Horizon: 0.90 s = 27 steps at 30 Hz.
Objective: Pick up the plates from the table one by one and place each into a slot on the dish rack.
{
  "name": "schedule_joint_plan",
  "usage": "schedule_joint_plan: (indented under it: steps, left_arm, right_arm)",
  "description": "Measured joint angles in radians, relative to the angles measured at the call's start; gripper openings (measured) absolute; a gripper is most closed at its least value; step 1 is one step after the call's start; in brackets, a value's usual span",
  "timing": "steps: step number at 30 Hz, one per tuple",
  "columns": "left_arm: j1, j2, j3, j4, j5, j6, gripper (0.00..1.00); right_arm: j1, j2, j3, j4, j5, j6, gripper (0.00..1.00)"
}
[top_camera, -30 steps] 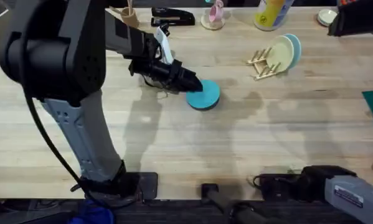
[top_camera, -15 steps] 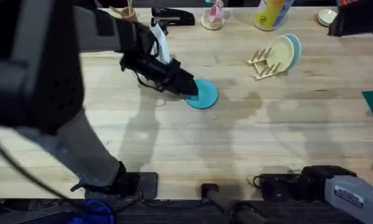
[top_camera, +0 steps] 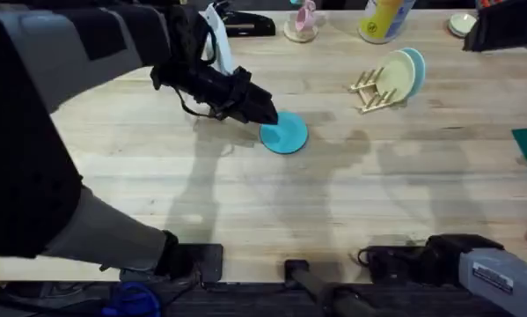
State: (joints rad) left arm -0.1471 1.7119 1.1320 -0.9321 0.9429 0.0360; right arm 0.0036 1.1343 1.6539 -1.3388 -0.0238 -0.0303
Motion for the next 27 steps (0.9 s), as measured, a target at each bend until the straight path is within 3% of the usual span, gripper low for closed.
schedule_joint_plan:
  steps: [14, 27]
  left_arm:
    - [0.000, 0.015, 0.000, 0.057, -0.047, -0.019, 0.043]
    - [0.000, 0.215, 0.000, 0.185, -0.067, -0.035, 0.042]
  right_arm:
    - [0.000, 0.000, 0.000, 0.000, 0.000, 0.000, 0.992]
    - [0.000, 0.000, 0.000, 0.000, 0.000, 0.000, 0.992]
